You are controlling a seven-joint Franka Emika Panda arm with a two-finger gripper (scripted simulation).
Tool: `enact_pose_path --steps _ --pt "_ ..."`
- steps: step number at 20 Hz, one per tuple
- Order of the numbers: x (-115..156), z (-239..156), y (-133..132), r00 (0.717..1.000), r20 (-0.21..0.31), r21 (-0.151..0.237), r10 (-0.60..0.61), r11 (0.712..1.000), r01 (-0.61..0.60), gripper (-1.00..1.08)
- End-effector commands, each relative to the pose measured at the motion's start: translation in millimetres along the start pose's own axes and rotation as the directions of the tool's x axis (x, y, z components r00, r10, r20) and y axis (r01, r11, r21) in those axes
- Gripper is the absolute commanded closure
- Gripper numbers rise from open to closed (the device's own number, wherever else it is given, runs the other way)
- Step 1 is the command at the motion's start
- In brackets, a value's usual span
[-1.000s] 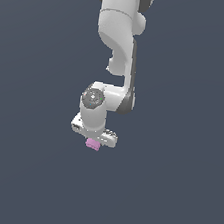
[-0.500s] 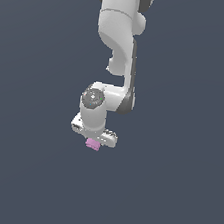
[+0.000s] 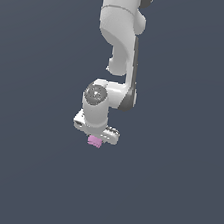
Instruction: Pick up the object and move it to a goal position.
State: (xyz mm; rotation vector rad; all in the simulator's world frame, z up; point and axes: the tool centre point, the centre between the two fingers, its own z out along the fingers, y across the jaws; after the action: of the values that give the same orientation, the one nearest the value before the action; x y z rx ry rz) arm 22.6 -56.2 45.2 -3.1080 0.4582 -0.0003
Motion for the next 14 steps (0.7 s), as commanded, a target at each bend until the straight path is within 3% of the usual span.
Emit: enact_pose_path --steps 1,14 --pt "-7.9 -3.1 -1.4 1.0 0.0 0.0 0.0 1.0 0.0 1.08" --pt "-83.4 -30.9 -13.5 1.0 0.0 0.0 -0.001 1.0 0.001 1.08"
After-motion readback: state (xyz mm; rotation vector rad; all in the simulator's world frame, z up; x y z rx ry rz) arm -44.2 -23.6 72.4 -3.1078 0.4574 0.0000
